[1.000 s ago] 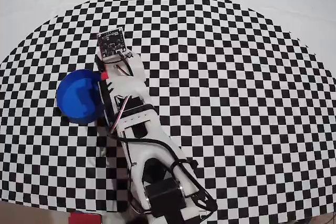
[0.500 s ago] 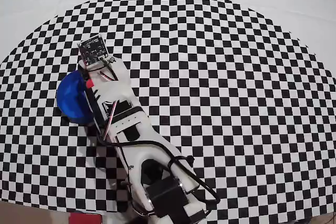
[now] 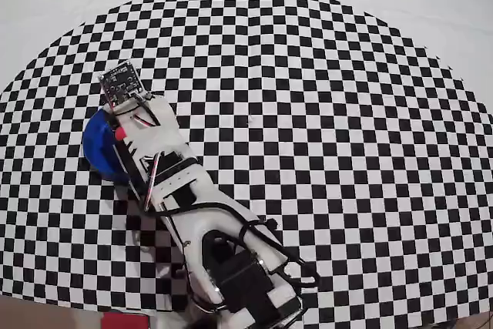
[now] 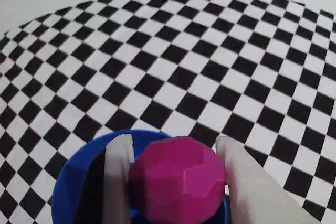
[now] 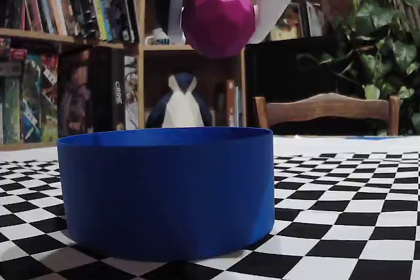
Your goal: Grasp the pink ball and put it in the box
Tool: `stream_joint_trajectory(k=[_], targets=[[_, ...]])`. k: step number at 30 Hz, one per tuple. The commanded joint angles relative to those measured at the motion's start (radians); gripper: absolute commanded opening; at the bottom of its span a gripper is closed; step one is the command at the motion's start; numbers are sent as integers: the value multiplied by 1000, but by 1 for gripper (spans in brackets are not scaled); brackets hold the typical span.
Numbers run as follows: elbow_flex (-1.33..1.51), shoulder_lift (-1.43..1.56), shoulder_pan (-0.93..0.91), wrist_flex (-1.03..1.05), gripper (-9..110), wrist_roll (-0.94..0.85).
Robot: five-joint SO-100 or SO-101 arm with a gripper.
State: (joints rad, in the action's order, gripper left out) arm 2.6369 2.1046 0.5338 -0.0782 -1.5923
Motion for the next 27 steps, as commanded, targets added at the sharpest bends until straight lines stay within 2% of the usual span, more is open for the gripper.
stream_joint_trajectory(k=[1,27], targets=[[-6,-2,17,2,0,5],[-5,-63,97,2,0,5]])
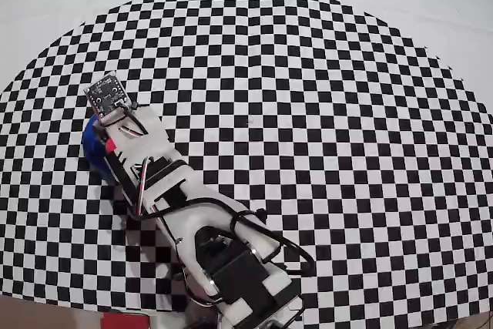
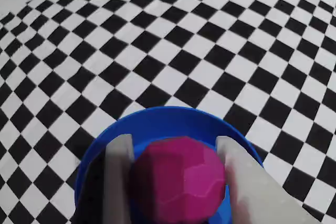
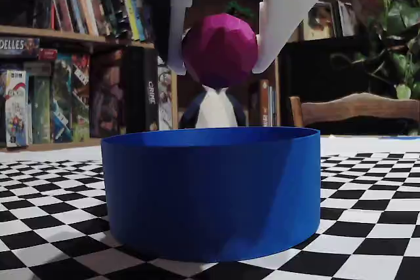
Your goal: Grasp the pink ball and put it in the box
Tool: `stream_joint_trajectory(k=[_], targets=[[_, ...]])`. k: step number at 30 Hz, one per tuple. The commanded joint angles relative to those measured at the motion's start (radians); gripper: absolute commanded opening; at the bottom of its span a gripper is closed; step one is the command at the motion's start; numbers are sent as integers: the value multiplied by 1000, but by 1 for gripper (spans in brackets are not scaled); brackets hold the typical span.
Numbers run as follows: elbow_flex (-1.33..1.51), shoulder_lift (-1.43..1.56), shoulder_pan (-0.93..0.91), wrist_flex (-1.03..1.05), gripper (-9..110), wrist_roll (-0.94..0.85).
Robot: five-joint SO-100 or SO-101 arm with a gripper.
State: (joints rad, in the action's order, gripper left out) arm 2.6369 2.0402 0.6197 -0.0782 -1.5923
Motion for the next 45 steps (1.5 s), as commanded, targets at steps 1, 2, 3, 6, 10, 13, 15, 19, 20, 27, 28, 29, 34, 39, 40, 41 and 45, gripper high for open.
stream_joint_trajectory(k=[1,2,3,6,10,13,15,19,20,27,28,29,34,39,40,41,45], targets=[[-5,-2,11,2,0,5],[-5,-3,11,2,0,5],[-5,-3,11,2,0,5],[-5,-8,12,3,0,5],[-5,-12,12,3,0,5],[-3,-14,12,3,0,5],[-3,-15,12,8,0,5],[2,-15,12,17,0,5],[2,-15,12,20,0,5],[2,-15,12,46,0,5],[2,-15,12,48,0,5],[2,-15,12,48,0,5],[2,-15,9,48,0,5],[2,-15,9,48,0,5],[2,-15,9,48,0,5],[2,-15,9,48,0,5],[2,-14,9,48,0,5]])
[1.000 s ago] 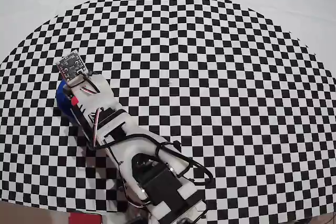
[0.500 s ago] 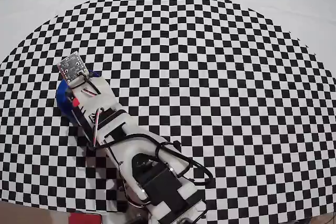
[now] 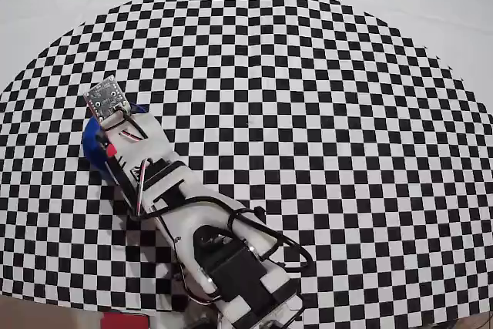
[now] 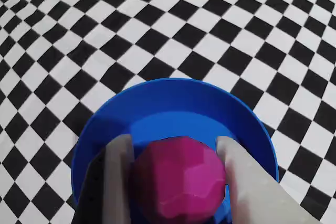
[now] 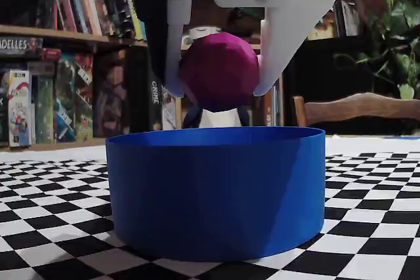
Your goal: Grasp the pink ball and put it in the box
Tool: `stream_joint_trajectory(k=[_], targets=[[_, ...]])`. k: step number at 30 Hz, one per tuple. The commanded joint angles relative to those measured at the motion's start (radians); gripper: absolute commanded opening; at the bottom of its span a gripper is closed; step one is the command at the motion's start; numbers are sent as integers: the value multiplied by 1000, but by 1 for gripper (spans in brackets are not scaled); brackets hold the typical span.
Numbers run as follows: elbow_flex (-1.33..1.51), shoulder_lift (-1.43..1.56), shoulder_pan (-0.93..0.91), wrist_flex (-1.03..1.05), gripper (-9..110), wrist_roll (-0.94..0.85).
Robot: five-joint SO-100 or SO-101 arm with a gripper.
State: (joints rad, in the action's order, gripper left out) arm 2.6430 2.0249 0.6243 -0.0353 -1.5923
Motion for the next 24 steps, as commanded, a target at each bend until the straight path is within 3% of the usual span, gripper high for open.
stream_joint_trajectory(k=[1,3,7,15,24], targets=[[-5,3,3,5,0,5],[-5,3,6,5,2,5],[-5,8,6,0,29,5],[-5,51,-15,-15,30,11],[-14,150,-40,-25,30,155]])
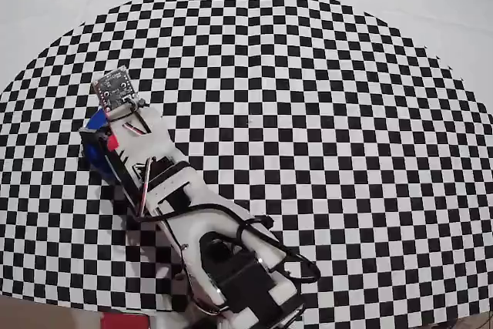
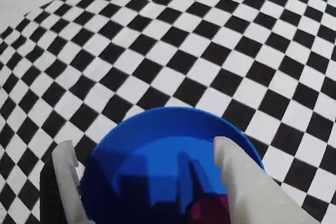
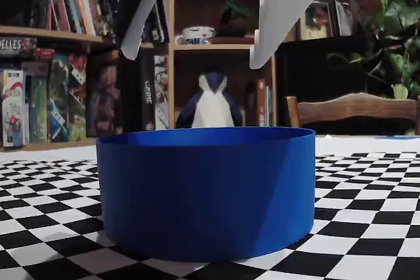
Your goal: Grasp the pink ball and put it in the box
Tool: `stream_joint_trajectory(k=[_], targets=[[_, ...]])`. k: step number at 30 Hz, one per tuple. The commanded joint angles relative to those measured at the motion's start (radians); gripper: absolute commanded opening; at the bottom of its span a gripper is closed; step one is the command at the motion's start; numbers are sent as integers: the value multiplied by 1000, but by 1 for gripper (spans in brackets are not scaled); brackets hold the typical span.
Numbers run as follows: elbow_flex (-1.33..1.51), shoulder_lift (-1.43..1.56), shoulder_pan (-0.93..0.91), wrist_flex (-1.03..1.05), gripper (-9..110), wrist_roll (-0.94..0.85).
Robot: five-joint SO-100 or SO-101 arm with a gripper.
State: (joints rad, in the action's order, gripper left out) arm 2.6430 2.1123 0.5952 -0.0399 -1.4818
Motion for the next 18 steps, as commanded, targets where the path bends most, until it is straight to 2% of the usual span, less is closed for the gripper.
stream_joint_trajectory(k=[1,10,18], targets=[[-9,78,-15,-21,30,63],[67,255,-110,-29,30,364],[291,512,-330,-29,30,554]])
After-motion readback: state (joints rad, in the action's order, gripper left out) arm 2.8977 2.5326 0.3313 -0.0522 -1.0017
